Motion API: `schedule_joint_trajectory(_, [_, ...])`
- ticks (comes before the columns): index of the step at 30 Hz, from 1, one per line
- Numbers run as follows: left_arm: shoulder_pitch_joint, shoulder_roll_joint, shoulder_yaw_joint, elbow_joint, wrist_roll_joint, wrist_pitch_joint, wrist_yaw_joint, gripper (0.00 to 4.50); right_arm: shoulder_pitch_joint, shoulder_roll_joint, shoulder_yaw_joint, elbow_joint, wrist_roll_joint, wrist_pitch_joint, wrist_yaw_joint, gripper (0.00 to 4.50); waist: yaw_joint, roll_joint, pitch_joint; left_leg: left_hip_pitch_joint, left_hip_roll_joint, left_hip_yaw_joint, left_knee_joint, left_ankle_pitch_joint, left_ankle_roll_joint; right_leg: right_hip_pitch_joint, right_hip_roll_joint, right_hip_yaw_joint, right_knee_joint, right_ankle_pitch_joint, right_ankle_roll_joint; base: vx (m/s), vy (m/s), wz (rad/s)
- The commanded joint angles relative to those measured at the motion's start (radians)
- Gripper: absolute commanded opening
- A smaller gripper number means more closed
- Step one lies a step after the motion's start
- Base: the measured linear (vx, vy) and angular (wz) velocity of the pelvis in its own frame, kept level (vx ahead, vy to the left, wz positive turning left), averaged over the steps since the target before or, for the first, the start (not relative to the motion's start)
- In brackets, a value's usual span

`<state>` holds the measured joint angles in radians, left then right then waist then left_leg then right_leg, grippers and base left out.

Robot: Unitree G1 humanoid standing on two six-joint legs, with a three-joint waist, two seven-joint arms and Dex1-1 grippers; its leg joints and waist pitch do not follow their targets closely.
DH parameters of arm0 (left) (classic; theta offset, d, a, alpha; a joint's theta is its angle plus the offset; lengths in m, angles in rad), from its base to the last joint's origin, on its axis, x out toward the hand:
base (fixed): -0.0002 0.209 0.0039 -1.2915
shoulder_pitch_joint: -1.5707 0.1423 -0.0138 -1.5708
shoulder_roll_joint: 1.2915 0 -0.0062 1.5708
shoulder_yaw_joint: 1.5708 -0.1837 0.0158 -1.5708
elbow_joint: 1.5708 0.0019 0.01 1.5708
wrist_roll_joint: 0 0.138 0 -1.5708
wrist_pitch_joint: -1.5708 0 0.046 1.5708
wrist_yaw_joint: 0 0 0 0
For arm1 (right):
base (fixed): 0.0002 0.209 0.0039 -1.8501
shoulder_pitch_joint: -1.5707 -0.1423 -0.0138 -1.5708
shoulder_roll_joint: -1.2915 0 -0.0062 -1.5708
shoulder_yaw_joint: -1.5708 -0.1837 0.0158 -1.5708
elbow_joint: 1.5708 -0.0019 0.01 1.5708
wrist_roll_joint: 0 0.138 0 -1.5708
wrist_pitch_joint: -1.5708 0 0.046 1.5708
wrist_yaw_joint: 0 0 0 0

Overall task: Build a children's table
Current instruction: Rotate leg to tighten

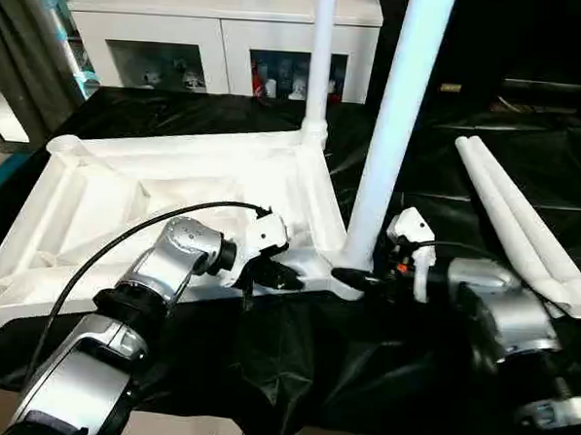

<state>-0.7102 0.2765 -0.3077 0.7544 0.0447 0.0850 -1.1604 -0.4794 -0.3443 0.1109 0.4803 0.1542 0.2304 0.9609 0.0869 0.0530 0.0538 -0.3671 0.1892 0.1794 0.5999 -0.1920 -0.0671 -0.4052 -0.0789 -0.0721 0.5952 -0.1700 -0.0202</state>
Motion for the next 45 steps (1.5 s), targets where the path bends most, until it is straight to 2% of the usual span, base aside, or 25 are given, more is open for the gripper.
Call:
schedule_joint_trajectory(1, [-0.030, -0.042, 0.022, 0.020, 0.010, 0.014, 0.097, 0.00, -0.002, 0.038, -0.018, 0.074, -0.032, -0.016, -0.137, 2.76, -0.009, -0.011, -0.066, 0.009, 0.035, -0.010, -0.072, -0.193, 0.052, 0.053, -0.068, 0.040, -0.077, -0.280, -0.218, 0.000, 0.000, 0.00])
schedule_joint_trajectory(2, [-0.044, -0.067, 0.035, 0.049, 0.016, 0.027, 0.166, 0.00, -0.007, 0.070, -0.042, 0.114, -0.039, -0.024, -0.226, 2.76, -0.011, -0.008, -0.066, 0.010, 0.034, -0.011, -0.072, -0.203, 0.044, 0.053, -0.069, 0.040, -0.077, -0.299, -0.213, 0.000, 0.000, 0.00])
schedule_joint_trajectory(3, [-0.065, -0.103, 0.049, 0.090, 0.027, 0.044, 0.265, 0.00, -0.010, 0.121, -0.075, 0.146, -0.029, -0.014, -0.323, 2.75, -0.015, -0.011, -0.063, 0.012, 0.032, -0.012, -0.075, -0.219, 0.033, 0.051, -0.067, 0.039, -0.084, -0.345, -0.195, 0.000, 0.000, 0.00])
schedule_joint_trajectory(4, [-0.073, -0.115, 0.053, 0.104, 0.031, 0.051, 0.299, 0.00, -0.010, 0.140, -0.085, 0.150, -0.022, -0.008, -0.348, 2.75, -0.017, -0.006, -0.063, 0.014, 0.030, -0.015, -0.077, -0.233, 0.023, 0.052, -0.067, 0.039, -0.085, -0.373, -0.183, 0.000, 0.000, 0.00])
schedule_joint_trajectory(5, [-0.090, -0.141, 0.064, 0.128, 0.031, 0.064, 0.359, 0.00, -0.015, 0.173, -0.093, 0.162, -0.022, -0.004, -0.397, 2.75, -0.019, -0.009, -0.064, 0.013, 0.030, -0.016, -0.078, -0.236, 0.024, 0.054, -0.067, 0.039, -0.087, -0.377, -0.177, 0.000, 0.000, 0.00])
schedule_joint_trajectory(7, [-0.110, -0.175, 0.080, 0.154, 0.025, 0.082, 0.424, 0.00, -0.027, 0.212, -0.096, 0.183, -0.029, -0.009, -0.462, 2.75, -0.021, -0.003, -0.064, 0.018, 0.032, -0.015, -0.078, -0.241, 0.031, 0.048, -0.064, 0.041, -0.089, -0.341, -0.187, 0.000, 0.000, 0.00])
schedule_joint_trajectory(9, [-0.132, -0.213, 0.096, 0.177, 0.015, 0.097, 0.482, 0.00, -0.055, 0.261, -0.106, 0.225, -0.034, -0.018, -0.546, 2.75, -0.029, -0.006, -0.065, 0.011, 0.027, -0.016, -0.079, -0.240, 0.030, 0.055, -0.065, 0.039, -0.087, -0.331, -0.189, 0.000, 0.000, 0.00])
schedule_joint_trajectory(10, [-0.139, -0.226, 0.098, 0.185, 0.017, 0.098, 0.495, 0.00, -0.067, 0.278, -0.109, 0.242, -0.034, -0.025, -0.565, 2.75, -0.031, -0.004, -0.065, 0.013, 0.026, -0.014, -0.077, -0.245, 0.036, 0.052, -0.065, 0.040, -0.090, -0.335, -0.188, 0.000, 0.000, 0.00])
schedule_joint_trajectory(12, [-0.148, -0.245, 0.098, 0.196, 0.022, 0.088, 0.502, 0.00, -0.092, 0.304, -0.115, 0.268, -0.034, -0.044, -0.582, 2.75, -0.030, -0.001, -0.066, 0.009, 0.025, -0.016, -0.077, -0.234, 0.045, 0.057, -0.067, 0.039, -0.089, -0.327, -0.187, 0.000, 0.000, 0.00])
schedule_joint_trajectory(14, [-0.151, -0.253, 0.092, 0.199, 0.024, 0.072, 0.486, 0.00, -0.112, 0.316, -0.120, 0.281, -0.033, -0.062, -0.583, 3.45, -0.032, -0.003, -0.067, 0.007, 0.025, -0.016, -0.076, -0.229, 0.053, 0.057, -0.066, 0.039, -0.088, -0.313, -0.189, 0.000, 0.000, 0.00])
schedule_joint_trajectory(16, [-0.143, -0.247, 0.079, 0.187, 0.022, 0.056, 0.440, 0.00, -0.122, 0.307, -0.122, 0.272, -0.018, -0.062, -0.532, 3.45, -0.031, -0.001, -0.070, 0.005, 0.028, -0.017, -0.076, -0.212, 0.067, 0.059, -0.066, 0.039, -0.082, -0.265, -0.202, 0.000, 0.000, 0.00])
schedule_joint_trajectory(18, [-0.128, -0.221, 0.065, 0.166, 0.022, 0.045, 0.376, 0.00, -0.114, 0.271, -0.102, 0.237, -0.019, -0.056, -0.450, 3.80, -0.032, -0.001, -0.070, 0.004, 0.028, -0.016, -0.076, -0.217, 0.077, 0.062, -0.066, 0.038, -0.081, -0.255, -0.210, 0.000, 0.000, 0.00])
schedule_joint_trajectory(19, [-0.127, -0.219, 0.065, 0.165, 0.022, 0.045, 0.370, 0.00, -0.113, 0.267, -0.099, 0.234, -0.020, -0.055, -0.442, 3.80, -0.032, -0.001, -0.070, 0.004, 0.028, -0.016, -0.076, -0.217, 0.077, 0.062, -0.066, 0.038, -0.081, -0.255, -0.210, 0.000, 0.000, 0.00])
schedule_joint_trajectory(22, [-0.097, -0.168, 0.044, 0.127, 0.013, 0.015, 0.242, 0.00, -0.082, 0.178, -0.054, 0.167, -0.020, -0.049, -0.281, 3.93, -0.029, -0.003, -0.074, -0.003, 0.030, -0.014, -0.068, -0.158, 0.110, 0.068, -0.066, 0.039, -0.069, -0.150, -0.237, 0.000, 0.000, 0.00])
schedule_joint_trajectory(24, [-0.084, -0.143, 0.035, 0.114, 0.009, -0.011, 0.187, 0.00, -0.066, 0.133, -0.040, 0.131, -0.014, -0.046, -0.215, 3.93, -0.026, 0.003, -0.075, -0.001, 0.032, -0.011, -0.066, -0.144, 0.122, 0.067, -0.063, 0.036, -0.068, -0.114, -0.251, 0.000, 0.000, 0.00])
schedule_joint_trajectory(26, [-0.068, -0.108, 0.026, 0.092, 0.001, -0.004, 0.113, 0.00, -0.046, 0.076, -0.032, 0.086, 0.000, -0.037, -0.127, 3.93, -0.022, 0.000, -0.077, -0.002, 0.034, -0.011, -0.064, -0.129, 0.128, 0.069, -0.065, 0.037, -0.059, -0.078, -0.268, 0.000, 0.000, 0.00])
schedule_joint_trajectory(27, [-0.063, -0.094, 0.020, 0.084, 0.001, -0.013, 0.087, 0.00, -0.039, 0.056, -0.027, 0.070, 0.002, -0.035, -0.097, 3.93, -0.019, -0.002, -0.076, -0.001, 0.035, -0.009, -0.063, -0.128, 0.132, 0.067, -0.064, 0.037, -0.058, -0.075, -0.272, 0.000, 0.000, 0.00])
schedule_joint_trajectory(28, [-0.056, -0.078, 0.014, 0.075, -0.002, -0.020, 0.054, 0.00, -0.031, 0.034, -0.021, 0.052, 0.003, -0.036, -0.062, 3.93, -0.016, 0.001, -0.075, 0.001, 0.037, -0.010, -0.064, -0.142, 0.133, 0.065, -0.064, 0.036, -0.061, -0.096, -0.271, 0.000, 0.000, 0.00])
schedule_joint_trajectory(31, [-0.041, -0.042, 0.009, 0.052, -0.012, -0.027, -0.024, 0.00, -0.016, -0.020, -0.008, 0.016, 0.006, -0.032, 0.027, 3.93, -0.009, 0.003, -0.073, 0.004, 0.040, -0.010, -0.068, -0.169, 0.116, 0.062, -0.064, 0.037, -0.063, -0.137, -0.265, 0.000, 0.000, 0.00])
schedule_joint_trajectory(32, [-0.035, -0.031, 0.010, 0.040, -0.017, -0.024, -0.049, 0.00, -0.012, -0.034, -0.005, 0.002, 0.011, -0.027, 0.053, 3.93, -0.009, 0.003, -0.072, 0.005, 0.041, -0.009, -0.069, -0.175, 0.113, 0.061, -0.065, 0.038, -0.065, -0.147, -0.264, 0.000, 0.000, 0.00])
schedule_joint_trajectory(33, [-0.028, -0.018, 0.012, 0.026, -0.023, -0.024, -0.075, 0.00, -0.007, -0.049, -0.001, -0.015, 0.017, -0.018, 0.078, 3.93, -0.003, -0.003, -0.071, 0.006, 0.042, -0.010, -0.070, -0.180, 0.106, 0.062, -0.066, 0.039, -0.064, -0.166, -0.259, 0.000, 0.000, 0.00])
schedule_joint_trajectory(35, [-0.019, -0.004, 0.017, 0.010, -0.033, -0.012, -0.103, 0.00, -0.003, -0.066, 0.007, -0.030, 0.021, -0.011, 0.106, 3.93, 0.000, -0.002, -0.071, 0.007, 0.043, -0.010, -0.071, -0.178, 0.099, 0.060, -0.067, 0.041, -0.066, -0.186, -0.249, 0.000, 0.000, 0.00])
schedule_joint_trajectory(39, [-0.013, 0.007, 0.019, -0.003, -0.040, -0.005, -0.116, 0.00, -0.003, -0.077, 0.023, -0.034, 0.017, -0.010, 0.125, 3.58, 0.000, -0.007, -0.070, 0.004, 0.040, -0.009, -0.070, -0.166, 0.092, 0.059, -0.067, 0.040, -0.067, -0.201, -0.241, 0.000, 0.000, 0.00])
schedule_joint_trajectory(45, [-0.004, 0.006, 0.026, -0.015, -0.038, 0.001, -0.108, 0.00, 0.000, -0.064, 0.027, -0.044, 0.023, 0.007, 0.134, 3.05, 0.001, -0.007, -0.072, 0.004, 0.041, -0.010, -0.069, -0.142, 0.097, 0.059, -0.066, 0.040, -0.063, -0.180, -0.242, 0.000, 0.000, 0.00])
